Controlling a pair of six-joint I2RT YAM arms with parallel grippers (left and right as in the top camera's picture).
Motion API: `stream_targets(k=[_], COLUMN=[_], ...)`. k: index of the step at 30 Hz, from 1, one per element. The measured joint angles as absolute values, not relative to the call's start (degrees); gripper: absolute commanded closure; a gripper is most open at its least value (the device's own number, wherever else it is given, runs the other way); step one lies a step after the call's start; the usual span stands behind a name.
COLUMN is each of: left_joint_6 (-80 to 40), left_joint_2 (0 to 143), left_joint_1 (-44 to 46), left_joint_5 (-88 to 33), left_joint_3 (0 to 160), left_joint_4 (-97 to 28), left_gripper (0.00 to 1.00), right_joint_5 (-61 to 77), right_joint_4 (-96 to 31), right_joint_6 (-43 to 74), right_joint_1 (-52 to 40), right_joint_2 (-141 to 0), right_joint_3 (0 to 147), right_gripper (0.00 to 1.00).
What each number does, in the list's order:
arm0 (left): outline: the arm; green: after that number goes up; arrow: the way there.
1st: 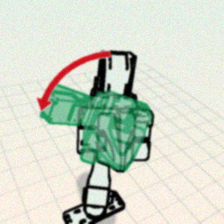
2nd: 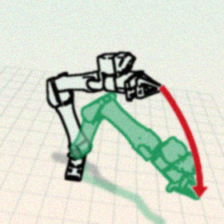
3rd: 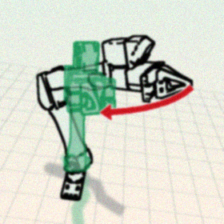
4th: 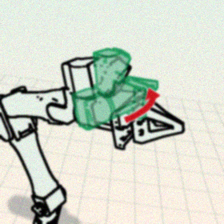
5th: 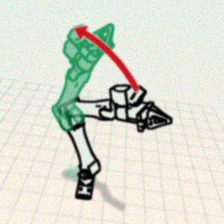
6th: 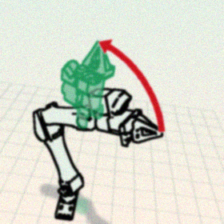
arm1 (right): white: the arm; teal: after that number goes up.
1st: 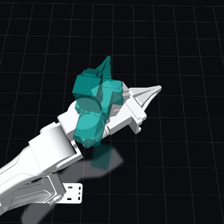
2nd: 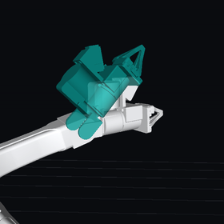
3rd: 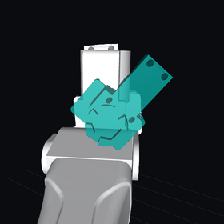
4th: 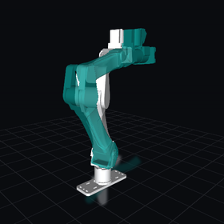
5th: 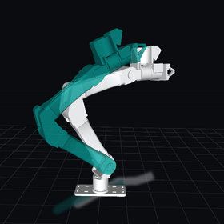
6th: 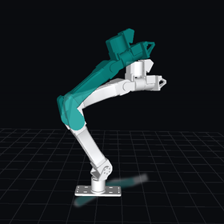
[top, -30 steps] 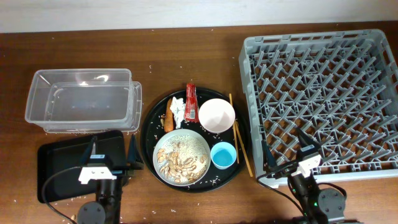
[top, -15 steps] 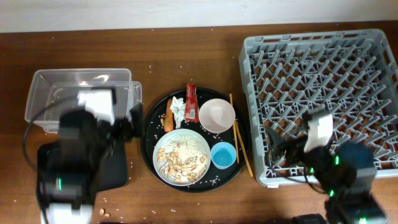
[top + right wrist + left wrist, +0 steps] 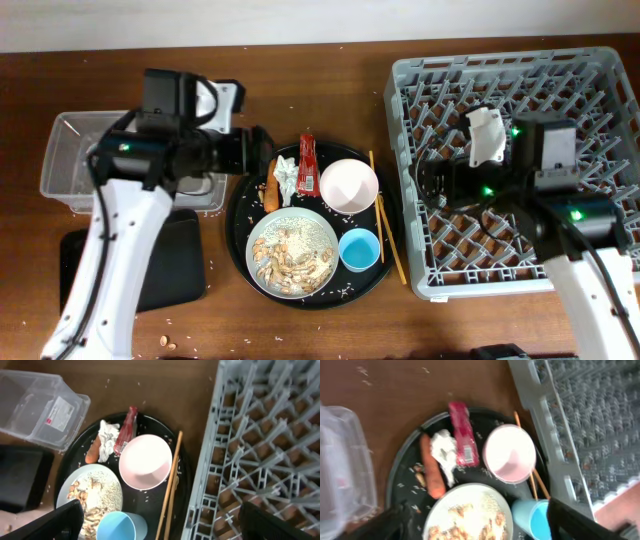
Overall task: Sort waste into correct bins and load items into the dishwasher rack
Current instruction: 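Grasp the blue cup with the left gripper and lift it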
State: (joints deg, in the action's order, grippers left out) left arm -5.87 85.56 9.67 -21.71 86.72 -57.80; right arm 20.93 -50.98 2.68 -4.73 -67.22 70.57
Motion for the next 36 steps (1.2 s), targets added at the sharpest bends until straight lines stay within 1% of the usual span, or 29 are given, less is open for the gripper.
stream_targets(k=[3, 7, 9, 10, 12, 13, 14, 17, 20, 21, 22, 24, 25, 30, 36], left_joint_6=[-4.0, -2.3, -1.8, -1.6, -1.0, -0.9, -1.0, -0.6, -0.6, -0.7, -0.6, -0.5, -0.3, -0.2, 0.3], left_joint_2=[88.0, 93.4, 96.4, 97.5, 100.0, 101.0, 102.1, 105.7, 108.3, 108.8, 109.3, 110.4, 111.2, 112.6, 113.2], left_joint_1=[15.6, 27.0, 31.9, 33.7, 37.3, 38.6, 39.8, 42.5, 43.3, 43.3, 43.3, 43.3, 43.3, 43.3, 43.0], left_joint_5=[-21.4, -16.6, -14.8, -14.2, -12.0, -11.0, -10.0, -7.7, -6.6, -6.5, -6.4, -5.9, -5.7, -5.6, -6.7], left_joint_3=[87.0, 87.1, 87.1, 87.1, 87.1, 87.1, 87.1, 87.1, 87.1, 87.1, 87.1, 87.1, 87.1, 88.1, 99.6], left_joint_4=[-61.5, -63.2, -63.1, -63.0, -62.8, -62.8, -62.8, -62.8, -62.7, -62.7, -62.6, -62.5, -62.5, -64.2, -78.5], left_gripper=[0.15, 0.16, 0.21, 0.25, 0.38, 0.43, 0.46, 0.47, 0.55, 0.59, 0.73, 0.96, 0.99, 0.99, 1.0], right_joint_5=[19.1, 15.8, 14.8, 14.4, 14.0, 13.9, 13.8, 13.7, 13.7, 13.7, 13.7, 13.7, 13.7, 13.5, 13.3], right_joint_4=[-51.3, -53.1, -54.1, -54.5, -56.0, -56.6, -57.1, -58.3, -58.4, -58.4, -58.5, -58.5, -58.5, -58.5, -58.5], right_joint_6=[7.1, 13.6, 15.7, 16.3, 17.3, 17.6, 17.9, 18.3, 18.3, 18.3, 18.3, 18.3, 18.3, 18.3, 18.3], right_joint_1=[-3.0, 0.7, 3.1, 4.0, 5.2, 5.4, 5.5, 5.5, 5.5, 5.5, 5.5, 5.5, 5.5, 5.5, 5.5], right_joint_2=[-69.3, -71.7, -72.8, -73.3, -74.1, -74.3, -74.5, -75.1, -75.2, -75.2, -75.2, -75.2, -75.2, -75.2, -75.2], right_joint_3=[70.6, 70.6, 70.6, 70.6, 70.6, 70.6, 70.7, 70.7, 70.7, 70.7, 70.7, 70.7, 70.7, 70.7, 70.7], right_gripper=[0.02, 0.02, 0.02, 0.02, 0.02, 0.02, 0.02, 0.02, 0.02, 0.02, 0.02, 0.02, 0.02, 0.02, 0.02])
